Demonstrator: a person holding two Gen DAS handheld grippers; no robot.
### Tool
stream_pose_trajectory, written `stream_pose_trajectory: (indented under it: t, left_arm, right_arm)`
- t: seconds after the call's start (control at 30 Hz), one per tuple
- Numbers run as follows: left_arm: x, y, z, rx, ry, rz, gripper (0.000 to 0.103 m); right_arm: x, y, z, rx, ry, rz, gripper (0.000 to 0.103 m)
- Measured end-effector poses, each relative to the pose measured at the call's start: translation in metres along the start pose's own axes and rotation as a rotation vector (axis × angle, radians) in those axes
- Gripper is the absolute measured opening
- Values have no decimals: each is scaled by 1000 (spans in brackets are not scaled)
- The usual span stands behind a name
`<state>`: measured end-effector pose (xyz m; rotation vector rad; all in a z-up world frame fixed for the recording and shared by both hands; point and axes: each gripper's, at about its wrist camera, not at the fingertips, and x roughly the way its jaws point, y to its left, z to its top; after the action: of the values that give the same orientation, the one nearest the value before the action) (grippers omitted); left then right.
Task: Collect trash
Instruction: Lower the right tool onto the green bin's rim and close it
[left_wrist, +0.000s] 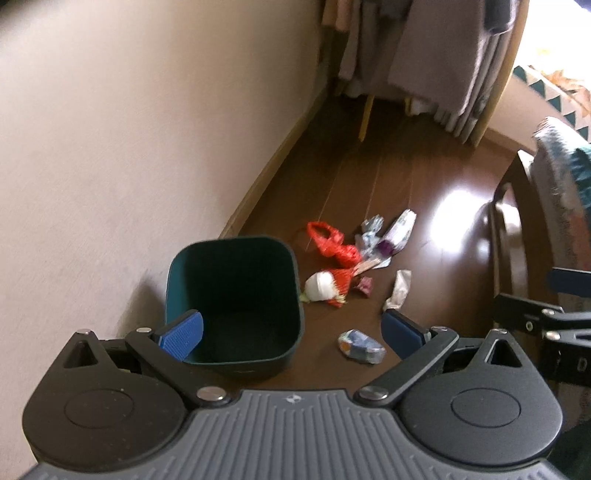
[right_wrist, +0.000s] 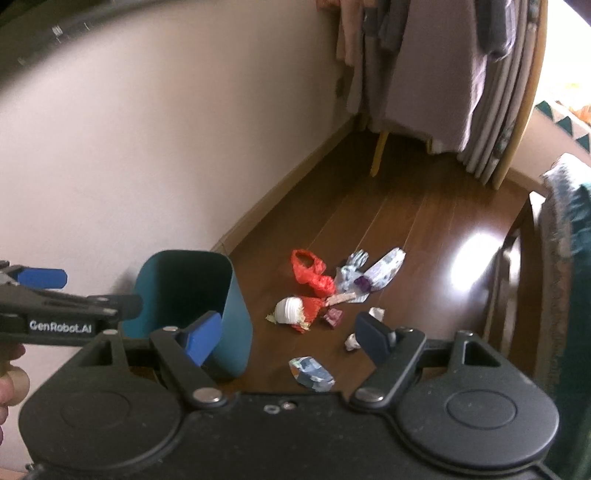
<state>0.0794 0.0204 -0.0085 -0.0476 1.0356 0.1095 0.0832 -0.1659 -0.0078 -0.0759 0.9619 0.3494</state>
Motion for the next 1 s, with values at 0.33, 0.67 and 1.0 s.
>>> stream_pose_trajectory:
  t: [0.33,0.67,1.0]
  left_arm:
    - [120,72,0,-67,88,87,103]
    - [183,124,-11,-132,149,146,103]
    - [206,144,-9,-141,169,162,103]
  right_arm:
    - [172,42,14,-9,121,92,76]
    - [291,81,6,-32,275,94,60]
    - [347,104,-5,-38,368,55,39]
